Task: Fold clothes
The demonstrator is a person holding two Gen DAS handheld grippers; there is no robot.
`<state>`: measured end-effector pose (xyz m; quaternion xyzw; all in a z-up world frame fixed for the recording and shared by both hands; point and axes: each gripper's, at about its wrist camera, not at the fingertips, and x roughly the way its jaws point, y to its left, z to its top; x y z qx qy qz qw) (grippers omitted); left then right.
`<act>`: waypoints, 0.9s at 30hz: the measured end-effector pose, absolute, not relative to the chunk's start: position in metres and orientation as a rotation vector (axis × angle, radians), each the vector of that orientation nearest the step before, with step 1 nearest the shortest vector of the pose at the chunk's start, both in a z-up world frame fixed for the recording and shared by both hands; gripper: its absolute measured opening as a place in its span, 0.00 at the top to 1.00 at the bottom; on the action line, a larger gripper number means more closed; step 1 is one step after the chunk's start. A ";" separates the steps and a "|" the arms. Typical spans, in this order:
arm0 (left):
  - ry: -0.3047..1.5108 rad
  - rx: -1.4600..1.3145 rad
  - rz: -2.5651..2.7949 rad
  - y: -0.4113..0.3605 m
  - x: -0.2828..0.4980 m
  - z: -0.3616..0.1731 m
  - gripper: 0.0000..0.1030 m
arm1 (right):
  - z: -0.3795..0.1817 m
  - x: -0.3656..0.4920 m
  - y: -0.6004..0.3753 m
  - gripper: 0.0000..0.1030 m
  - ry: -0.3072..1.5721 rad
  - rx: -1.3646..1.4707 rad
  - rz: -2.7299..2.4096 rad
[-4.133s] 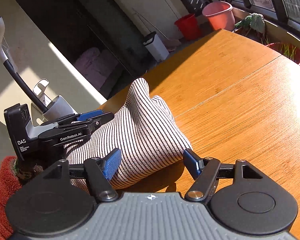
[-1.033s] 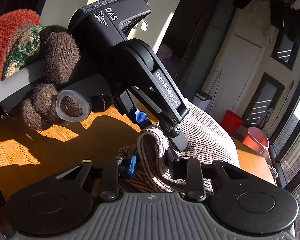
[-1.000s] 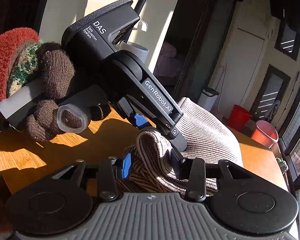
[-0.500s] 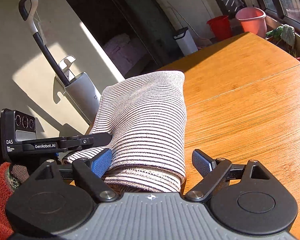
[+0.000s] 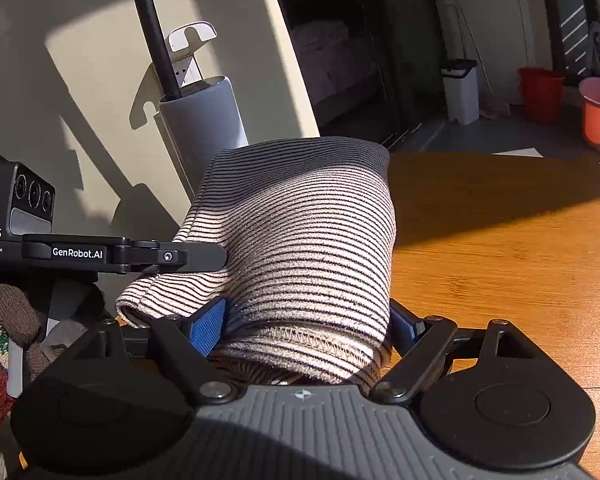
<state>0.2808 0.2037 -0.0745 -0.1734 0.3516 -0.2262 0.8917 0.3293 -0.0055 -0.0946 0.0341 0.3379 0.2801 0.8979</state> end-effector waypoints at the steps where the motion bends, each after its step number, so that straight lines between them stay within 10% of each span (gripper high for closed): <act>1: 0.721 -0.369 -0.441 0.214 0.289 -0.073 0.30 | -0.093 0.342 0.005 0.19 0.693 0.047 0.585; 19: 0.620 -0.321 -0.405 0.224 0.358 -0.034 0.48 | -0.096 0.381 0.035 0.22 0.612 0.012 0.528; 27: 0.594 -0.290 -0.394 0.227 0.351 -0.045 0.49 | -0.101 0.398 0.041 0.02 0.623 0.038 0.538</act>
